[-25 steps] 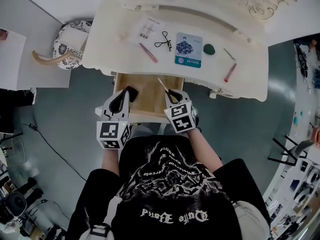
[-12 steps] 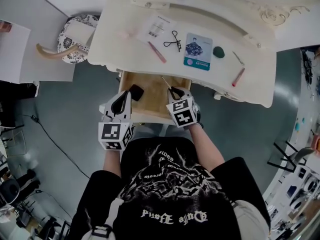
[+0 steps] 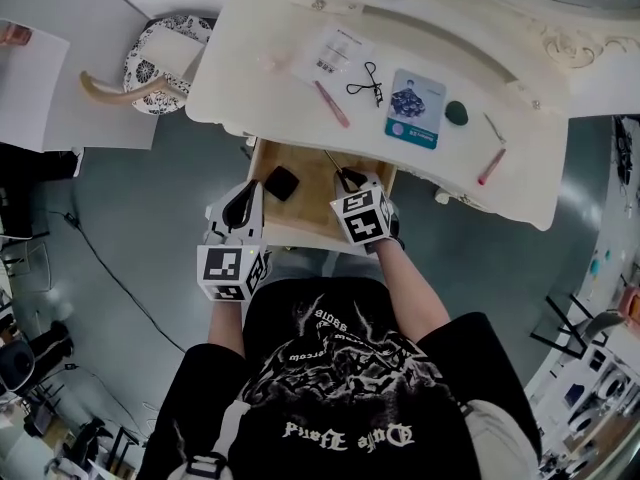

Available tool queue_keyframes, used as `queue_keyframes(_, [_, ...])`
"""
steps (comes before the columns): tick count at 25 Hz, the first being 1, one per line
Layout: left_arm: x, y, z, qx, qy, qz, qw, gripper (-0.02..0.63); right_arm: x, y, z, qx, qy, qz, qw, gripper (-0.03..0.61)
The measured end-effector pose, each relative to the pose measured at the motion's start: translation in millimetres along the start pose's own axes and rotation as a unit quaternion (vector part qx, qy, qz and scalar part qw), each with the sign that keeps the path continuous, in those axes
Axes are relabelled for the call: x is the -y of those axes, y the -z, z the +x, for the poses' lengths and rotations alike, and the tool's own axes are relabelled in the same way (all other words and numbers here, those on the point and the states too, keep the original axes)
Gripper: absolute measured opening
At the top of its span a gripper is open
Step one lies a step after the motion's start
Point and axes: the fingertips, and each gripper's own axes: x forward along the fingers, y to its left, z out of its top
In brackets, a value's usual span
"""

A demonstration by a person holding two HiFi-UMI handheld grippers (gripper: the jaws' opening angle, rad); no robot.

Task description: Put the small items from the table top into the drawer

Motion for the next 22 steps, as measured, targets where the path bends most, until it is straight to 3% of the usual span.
queue_keyframes(15, [-25.7, 3.6, -2.3, -0.004, -0.031, -0.013, 0.9994, 0.015, -2.7, -7.5, 46.1, -0.026, -0.014, 0.002, 1.0, 0.044])
queue_keyframes(22, [-35.3, 2.5, -0.8, -0.004, -0.04, -0.016, 0.9991, 0.015, 1.4, -10.8, 61.1, -0.035, -0.002, -0.013, 0.999, 0.044])
